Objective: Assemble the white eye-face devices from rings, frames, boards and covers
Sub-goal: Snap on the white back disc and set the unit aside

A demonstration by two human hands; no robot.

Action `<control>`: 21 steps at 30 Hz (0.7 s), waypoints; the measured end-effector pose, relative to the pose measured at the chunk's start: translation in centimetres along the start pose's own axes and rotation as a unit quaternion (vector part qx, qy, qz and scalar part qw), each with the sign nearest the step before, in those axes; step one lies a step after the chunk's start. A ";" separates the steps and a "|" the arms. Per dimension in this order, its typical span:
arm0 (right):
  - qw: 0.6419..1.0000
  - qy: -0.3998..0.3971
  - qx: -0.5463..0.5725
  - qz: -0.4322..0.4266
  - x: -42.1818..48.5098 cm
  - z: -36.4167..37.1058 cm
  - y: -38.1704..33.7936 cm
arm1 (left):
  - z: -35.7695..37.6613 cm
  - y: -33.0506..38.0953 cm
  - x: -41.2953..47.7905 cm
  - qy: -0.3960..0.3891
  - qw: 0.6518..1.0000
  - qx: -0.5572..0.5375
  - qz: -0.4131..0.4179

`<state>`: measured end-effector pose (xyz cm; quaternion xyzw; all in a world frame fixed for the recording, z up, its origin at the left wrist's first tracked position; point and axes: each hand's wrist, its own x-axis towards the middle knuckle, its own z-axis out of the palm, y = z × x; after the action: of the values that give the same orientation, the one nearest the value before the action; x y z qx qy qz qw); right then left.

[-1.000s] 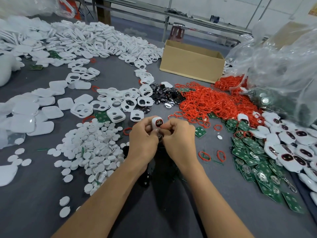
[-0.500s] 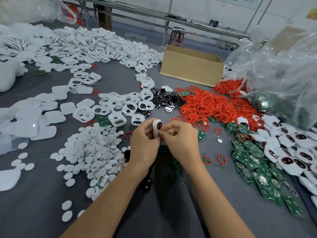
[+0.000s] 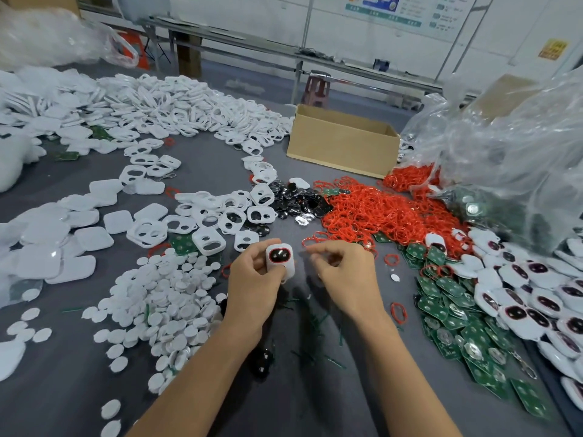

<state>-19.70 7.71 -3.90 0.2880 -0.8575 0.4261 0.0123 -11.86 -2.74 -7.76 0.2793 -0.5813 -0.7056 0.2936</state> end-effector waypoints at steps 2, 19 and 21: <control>0.998 -0.022 0.036 -0.043 0.0 0.2 -0.5 | 0.0 0.0 -0.1 -0.005 1.000 0.013 0.010; 0.992 -0.091 0.012 -0.089 -0.1 0.2 -0.7 | -0.7 0.9 -0.4 0.002 0.975 0.192 0.112; 0.988 -0.112 -0.009 -0.105 -0.4 0.4 -0.6 | -0.9 0.9 -0.3 0.013 0.971 0.208 0.114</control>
<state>-18.98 7.32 -3.78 0.4224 -0.8221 0.3800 -0.0363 -10.95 -3.24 -7.00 0.2752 -0.7393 -0.5272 0.3157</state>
